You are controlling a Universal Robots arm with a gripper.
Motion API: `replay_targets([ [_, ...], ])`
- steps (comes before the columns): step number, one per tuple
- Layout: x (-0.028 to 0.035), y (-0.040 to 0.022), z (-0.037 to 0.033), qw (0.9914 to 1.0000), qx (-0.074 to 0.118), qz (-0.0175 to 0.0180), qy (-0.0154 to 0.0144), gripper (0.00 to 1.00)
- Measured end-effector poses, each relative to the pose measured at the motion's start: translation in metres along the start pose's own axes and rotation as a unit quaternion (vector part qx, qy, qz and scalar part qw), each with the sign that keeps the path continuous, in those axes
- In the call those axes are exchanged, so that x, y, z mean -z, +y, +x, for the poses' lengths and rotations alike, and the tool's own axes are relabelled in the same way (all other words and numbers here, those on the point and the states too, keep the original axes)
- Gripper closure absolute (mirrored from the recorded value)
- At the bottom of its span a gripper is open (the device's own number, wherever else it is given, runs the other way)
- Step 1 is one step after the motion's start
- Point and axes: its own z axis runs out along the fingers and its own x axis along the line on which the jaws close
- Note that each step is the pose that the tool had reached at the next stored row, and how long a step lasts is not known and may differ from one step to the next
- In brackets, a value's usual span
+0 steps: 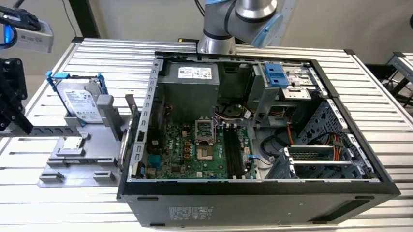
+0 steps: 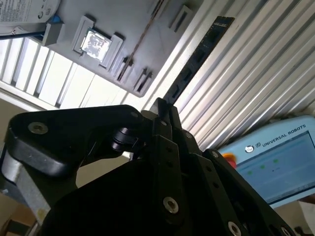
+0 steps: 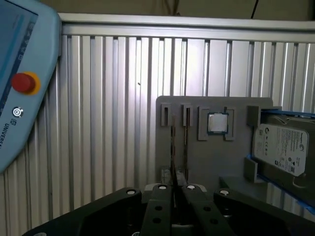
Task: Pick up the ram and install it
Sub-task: 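Pick up the ram and move it above insertion slot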
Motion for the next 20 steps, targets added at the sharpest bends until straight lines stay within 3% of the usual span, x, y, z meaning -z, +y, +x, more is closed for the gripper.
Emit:
replay_targets([
  [2, 0.001, 0.0001, 0.0, 1.0, 0.0, -0.0001, 0.0022, 1.0],
  [8, 0.0082, 0.0001, -0.0001, 0.99993, -0.012, 0.0001, 0.0023, 1.0],
  [18, 0.0298, 0.0004, -0.0003, 0.99976, -0.022, 0.0001, 0.0023, 1.0],
  [20, 0.0314, 0.0004, -0.0003, 0.99975, -0.022, 0.0003, 0.0022, 1.0],
])
